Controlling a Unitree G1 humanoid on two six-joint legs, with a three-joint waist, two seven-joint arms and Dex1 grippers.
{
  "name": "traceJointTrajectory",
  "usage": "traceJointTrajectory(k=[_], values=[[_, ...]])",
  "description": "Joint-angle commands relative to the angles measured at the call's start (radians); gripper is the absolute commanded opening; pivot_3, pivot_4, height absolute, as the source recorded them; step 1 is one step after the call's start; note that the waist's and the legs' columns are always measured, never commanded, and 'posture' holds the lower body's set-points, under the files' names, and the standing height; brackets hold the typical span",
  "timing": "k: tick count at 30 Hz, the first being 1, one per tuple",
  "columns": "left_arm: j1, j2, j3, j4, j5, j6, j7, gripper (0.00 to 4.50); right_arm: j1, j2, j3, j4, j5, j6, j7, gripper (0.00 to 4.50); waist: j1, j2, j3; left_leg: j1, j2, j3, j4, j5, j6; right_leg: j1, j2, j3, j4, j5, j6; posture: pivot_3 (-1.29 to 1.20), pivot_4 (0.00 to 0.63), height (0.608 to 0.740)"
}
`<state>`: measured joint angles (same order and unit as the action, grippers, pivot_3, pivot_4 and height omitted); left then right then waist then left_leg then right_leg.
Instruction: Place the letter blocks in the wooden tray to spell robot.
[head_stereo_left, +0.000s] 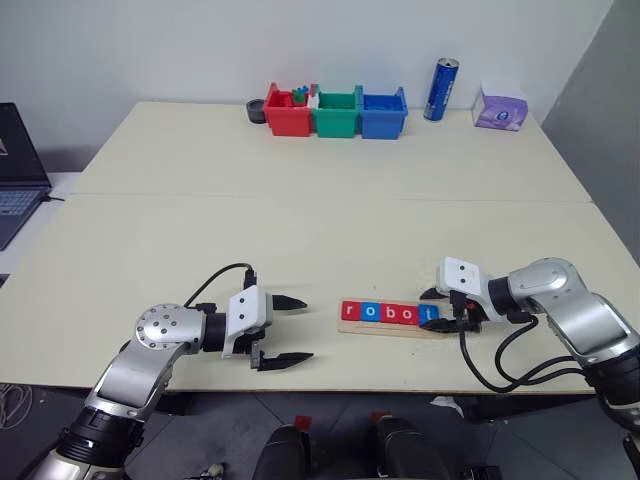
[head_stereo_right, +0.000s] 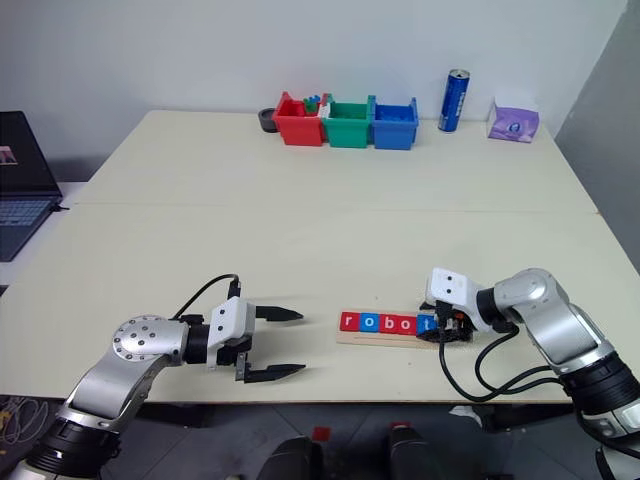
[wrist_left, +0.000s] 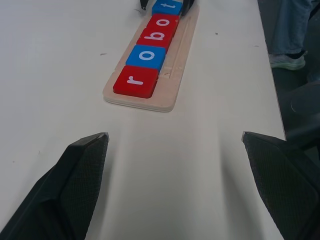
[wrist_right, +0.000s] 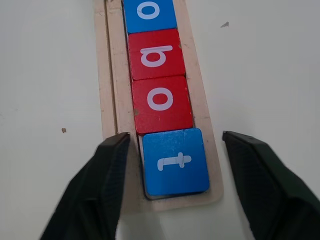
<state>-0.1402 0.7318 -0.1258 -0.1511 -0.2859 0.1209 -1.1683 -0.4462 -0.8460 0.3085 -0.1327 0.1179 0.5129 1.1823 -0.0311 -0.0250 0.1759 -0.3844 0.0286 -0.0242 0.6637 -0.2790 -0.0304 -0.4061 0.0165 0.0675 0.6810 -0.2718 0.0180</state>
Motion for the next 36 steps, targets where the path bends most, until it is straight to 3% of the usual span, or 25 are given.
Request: traceJointTrajectory(k=[1, 7, 9, 15, 21, 36], values=[[0.0, 0.003, 0.012, -0.021, -0.003, -0.015, 0.001, 4.5, -0.028, -0.009, -0.04, -0.038, 0.025, 0.029, 0.007, 4.47, 0.0, 0.0, 0.0, 0.0, 0.0, 0.0, 0.0, 0.0, 0.0, 0.0, 0.0, 0.0, 0.0, 0.0, 0.0, 0.0, 0.15, 0.74], [0.0, 0.002, 0.012, -0.024, -0.004, -0.012, 0.004, 4.5, -0.004, -0.031, -0.137, -0.124, 0.102, 0.123, -0.018, 4.47, 0.0, 0.0, 0.0, 0.0, 0.0, -0.001, 0.0, 0.0, 0.0, 0.0, 0.0, 0.0, 0.0, 0.0, 0.0, 0.0, 0.15, 0.74], [-0.002, 0.0, 0.009, -0.025, -0.003, -0.011, 0.005, 4.5, 0.006, -0.021, -0.161, -0.125, 0.099, 0.129, -0.056, 4.11, 0.0, 0.0, 0.0, 0.0, 0.0, -0.001, 0.0, 0.0, 0.0, 0.0, 0.0, 0.0, 0.0, 0.0, 0.0, 0.0, 0.15, 0.74], [-0.018, -0.009, 0.001, -0.014, 0.0, -0.013, 0.001, 4.5, 0.017, -0.009, -0.13, -0.07, 0.023, 0.059, -0.141, 2.15, 0.0, 0.0, 0.0, 0.0, 0.0, 0.0, 0.0, 0.0, 0.0, 0.0, 0.0, 0.0, 0.0, 0.0, 0.0, 0.0, 0.15, 0.74], [-0.031, -0.014, -0.003, 0.004, 0.005, -0.021, -0.003, 4.5, 0.016, -0.002, -0.084, -0.042, -0.014, 0.024, -0.138, 0.1, 0.0, 0.0, 0.0, 0.0, 0.0, 0.0, 0.0, 0.0, 0.0, 0.0, 0.0, 0.0, 0.0, 0.0, 0.0, 0.0, 0.15, 0.74], [-0.005, -0.012, 0.004, 0.009, 0.008, -0.043, 0.001, 4.5, 0.022, 0.002, -0.03, -0.06, -0.036, 0.01, -0.111, 0.04, 0.0, 0.0, 0.0, 0.0, 0.0, 0.0, 0.0, 0.0, 0.0, 0.0, 0.0, 0.0, 0.0, 0.0, 0.0, 0.0, 0.15, 0.74]])
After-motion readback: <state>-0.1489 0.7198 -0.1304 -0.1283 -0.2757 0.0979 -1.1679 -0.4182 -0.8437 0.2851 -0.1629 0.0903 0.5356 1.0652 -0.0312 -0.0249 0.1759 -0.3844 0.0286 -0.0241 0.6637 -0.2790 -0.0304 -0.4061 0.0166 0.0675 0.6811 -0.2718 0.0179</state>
